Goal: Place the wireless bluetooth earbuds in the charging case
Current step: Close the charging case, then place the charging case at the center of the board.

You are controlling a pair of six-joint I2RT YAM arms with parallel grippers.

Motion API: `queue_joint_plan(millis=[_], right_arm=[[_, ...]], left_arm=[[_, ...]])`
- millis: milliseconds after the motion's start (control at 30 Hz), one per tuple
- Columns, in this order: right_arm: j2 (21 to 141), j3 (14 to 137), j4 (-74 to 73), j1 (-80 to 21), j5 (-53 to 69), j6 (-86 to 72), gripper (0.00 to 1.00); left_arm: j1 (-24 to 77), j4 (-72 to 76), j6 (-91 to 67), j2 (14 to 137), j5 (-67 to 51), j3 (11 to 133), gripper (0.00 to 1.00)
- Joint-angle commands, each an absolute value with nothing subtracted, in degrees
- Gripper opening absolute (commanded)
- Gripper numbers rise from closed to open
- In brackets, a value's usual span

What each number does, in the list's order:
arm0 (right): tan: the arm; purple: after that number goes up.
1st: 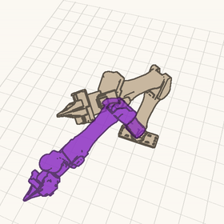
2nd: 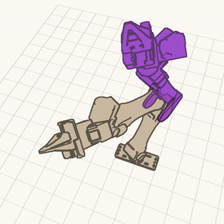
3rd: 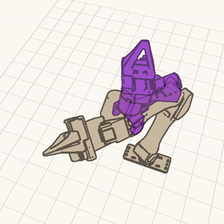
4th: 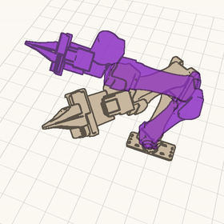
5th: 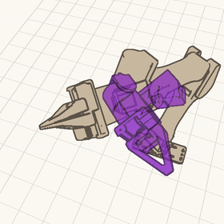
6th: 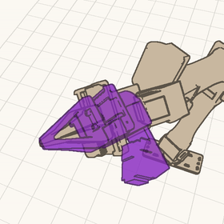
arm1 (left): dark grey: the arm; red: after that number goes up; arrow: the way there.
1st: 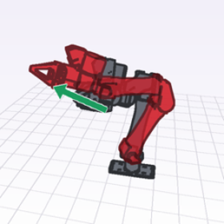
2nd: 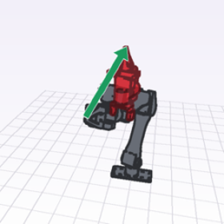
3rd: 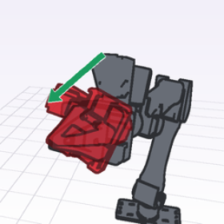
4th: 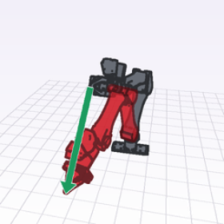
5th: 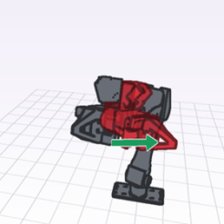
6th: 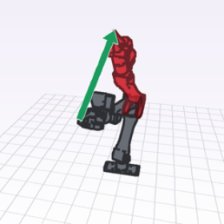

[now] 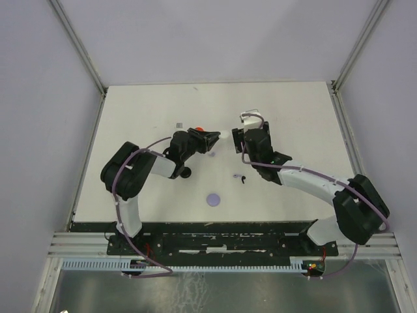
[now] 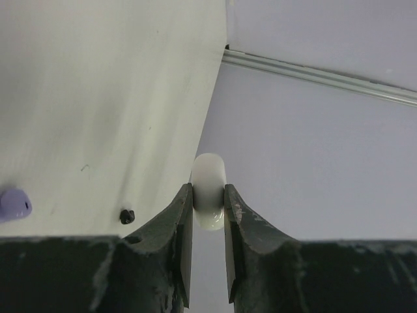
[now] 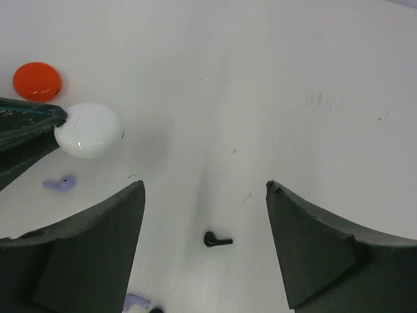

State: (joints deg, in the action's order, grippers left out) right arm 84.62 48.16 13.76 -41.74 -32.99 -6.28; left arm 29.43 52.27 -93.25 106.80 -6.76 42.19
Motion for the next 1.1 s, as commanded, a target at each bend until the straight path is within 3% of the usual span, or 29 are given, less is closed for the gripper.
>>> queue_joint_plan(millis=[0, 467, 933, 1000, 1067], right_arm=[[76.76, 50.02, 2.1, -38.55, -33.12, -12.97, 0.83], [71.04, 49.19, -6.41, -34.95, -27.66, -14.76, 0.84], [72.77, 52.54, -12.27, -34.44, -16.03, -14.13, 0.82], [72.82, 52.97, -13.6, -34.49, -11.24, -13.87, 0.82], [73.28, 54.19, -15.96, -34.5, -6.69, -13.71, 0.81]], left_arm=[[29.36, 52.77, -87.22, 113.17, -10.69, 49.84, 0.03], [29.32, 35.43, -72.73, 122.17, -9.17, 67.96, 0.03], [29.36, 26.96, -66.09, 126.45, -10.02, 74.75, 0.04], [29.38, 25.59, -65.23, 127.24, -10.61, 76.42, 0.08], [29.38, 24.71, -64.77, 127.83, -11.15, 77.43, 0.18]])
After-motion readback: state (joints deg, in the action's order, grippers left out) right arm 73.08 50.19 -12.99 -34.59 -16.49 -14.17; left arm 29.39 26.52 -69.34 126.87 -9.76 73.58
